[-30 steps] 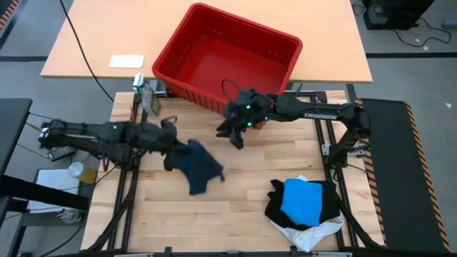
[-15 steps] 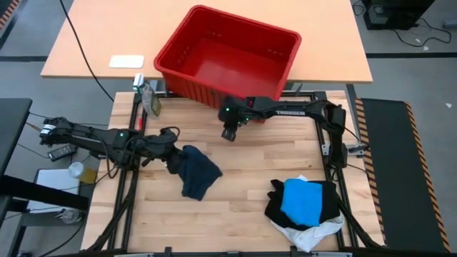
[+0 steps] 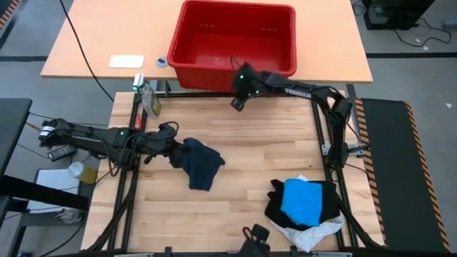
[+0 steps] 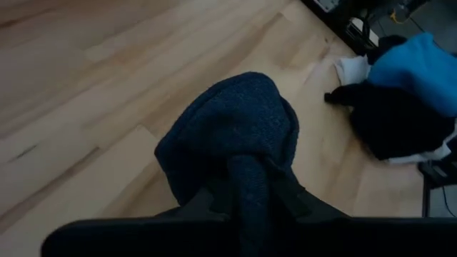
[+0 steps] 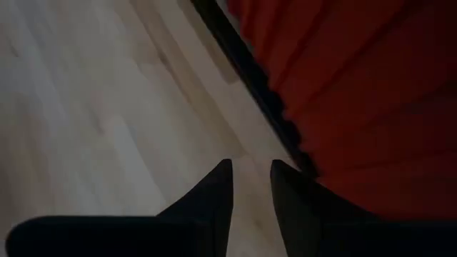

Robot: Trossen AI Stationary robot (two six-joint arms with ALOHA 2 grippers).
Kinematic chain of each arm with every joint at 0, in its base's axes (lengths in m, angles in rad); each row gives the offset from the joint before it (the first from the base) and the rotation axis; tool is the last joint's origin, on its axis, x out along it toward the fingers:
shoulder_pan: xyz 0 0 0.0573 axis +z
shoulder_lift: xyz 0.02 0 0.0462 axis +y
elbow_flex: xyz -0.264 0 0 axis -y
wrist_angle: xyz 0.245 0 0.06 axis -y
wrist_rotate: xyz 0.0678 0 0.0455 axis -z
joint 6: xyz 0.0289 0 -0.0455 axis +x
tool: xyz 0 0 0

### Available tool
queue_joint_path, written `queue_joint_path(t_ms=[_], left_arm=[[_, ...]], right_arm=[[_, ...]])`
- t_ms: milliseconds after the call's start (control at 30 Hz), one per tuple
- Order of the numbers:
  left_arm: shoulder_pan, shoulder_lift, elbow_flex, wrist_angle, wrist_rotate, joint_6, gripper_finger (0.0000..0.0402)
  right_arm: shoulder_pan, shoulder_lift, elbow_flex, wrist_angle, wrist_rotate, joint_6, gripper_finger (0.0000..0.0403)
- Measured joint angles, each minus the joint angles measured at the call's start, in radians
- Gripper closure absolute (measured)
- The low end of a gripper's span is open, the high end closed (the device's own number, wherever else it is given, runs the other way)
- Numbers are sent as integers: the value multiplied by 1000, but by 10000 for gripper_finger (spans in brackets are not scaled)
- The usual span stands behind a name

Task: Fold laundry
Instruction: Fold the dark blue shorts

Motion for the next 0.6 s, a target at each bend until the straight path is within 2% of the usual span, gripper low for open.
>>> queue_joint_path(t_ms=[100,167,267,367,500,600], left_arm=[[20,0,0,3,2,3,364],[28,0,0,6,3,3,364],[35,10,2,1,1,38,364],[56,51,2,-39,-74,66,353],[98,121,2,-21,-116,193,299],[99,158,2,-22,-34,230,237]], right_arm=[[-5,-42,2,-41,-159,74,300],[30,-81,8,-53,-215,102,300],[107,-112,9,-75,-221,78,300],[173,-113,6,-59,-186,69,300],[218,-120,7,-49,-165,161,300],[233,-117,7,-81,-226,220,300]])
